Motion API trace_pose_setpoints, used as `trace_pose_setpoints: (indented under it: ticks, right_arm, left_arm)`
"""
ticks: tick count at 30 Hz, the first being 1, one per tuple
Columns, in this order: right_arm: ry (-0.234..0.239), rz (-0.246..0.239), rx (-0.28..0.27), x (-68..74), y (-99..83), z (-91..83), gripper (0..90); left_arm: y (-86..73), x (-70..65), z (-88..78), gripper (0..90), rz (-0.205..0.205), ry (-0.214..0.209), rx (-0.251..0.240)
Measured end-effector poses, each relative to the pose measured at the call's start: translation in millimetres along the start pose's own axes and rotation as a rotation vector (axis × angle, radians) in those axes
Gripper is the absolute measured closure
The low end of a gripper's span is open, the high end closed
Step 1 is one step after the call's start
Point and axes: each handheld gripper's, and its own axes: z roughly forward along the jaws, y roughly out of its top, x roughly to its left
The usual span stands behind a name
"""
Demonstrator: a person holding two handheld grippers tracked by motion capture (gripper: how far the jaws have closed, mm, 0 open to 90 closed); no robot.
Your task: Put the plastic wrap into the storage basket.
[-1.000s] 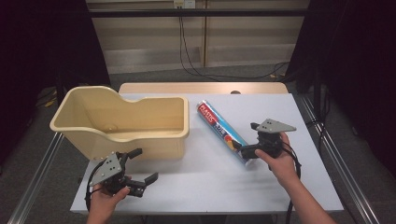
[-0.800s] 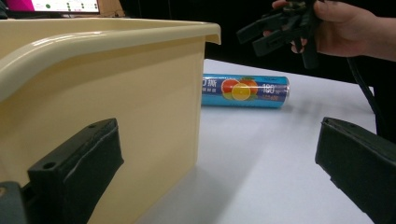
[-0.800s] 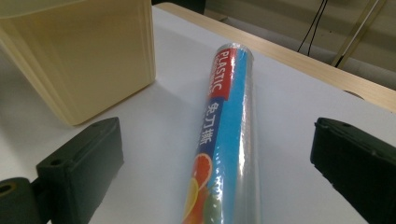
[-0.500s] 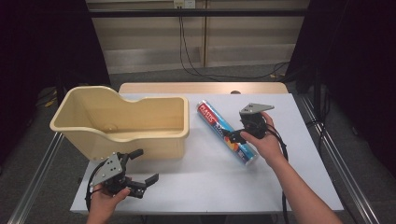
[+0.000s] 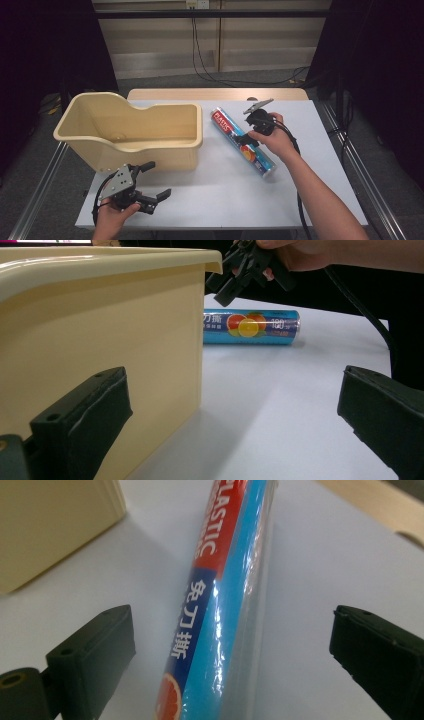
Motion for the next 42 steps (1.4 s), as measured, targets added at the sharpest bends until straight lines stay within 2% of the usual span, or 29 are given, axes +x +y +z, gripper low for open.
trace_pose_setpoints:
  ticks: [2,4,8,12,15,19,25,31,37,42]
  right_arm:
    - [-0.002,-0.013,0.045,0.5,4.7,5.4,4.0]
    - [0.003,-0.010,0.063,0.5,6.8,7.8,4.0]
    - [0.013,0.007,0.105,-2.7,11.7,15.9,4.1]
    - [0.027,0.049,0.149,-9.5,12.5,25.7,2.6]
    - [0.018,0.067,0.163,-11.3,12.4,28.8,2.9]
    - [0.007,0.059,0.212,-11.9,13.1,35.4,3.5]
    - [0.000,0.037,0.282,-6.0,15.6,45.9,9.7]
    - [0.037,0.042,0.339,-4.2,16.6,56.3,20.8]
    - [0.064,0.077,0.384,-4.7,17.6,65.2,24.4]
    - [0.074,0.061,0.421,-3.1,19.2,74.8,25.2]
  left_arm:
    - [-0.1,0.0,0.2,0.5,0.000,-0.003,0.005]
    - [-0.1,0.0,0.3,0.5,0.001,-0.005,0.007]
    - [-0.7,0.0,0.5,0.5,-0.004,-0.008,0.007]
    - [-1.1,0.0,0.5,0.5,-0.007,-0.016,0.010]
    - [-1.9,0.7,0.5,0.5,-0.003,-0.019,0.018]
    - [-2.2,1.0,0.8,0.5,-0.002,-0.019,0.020]
    - [-2.3,0.2,1.9,0.5,-0.008,-0.022,0.024]
    - [-3.1,1.0,1.6,0.7,-0.004,-0.023,0.034]
    - [-3.5,1.1,2.0,1.0,-0.004,-0.021,0.042]
    - [-3.3,0.3,2.8,1.0,-0.005,-0.024,0.045]
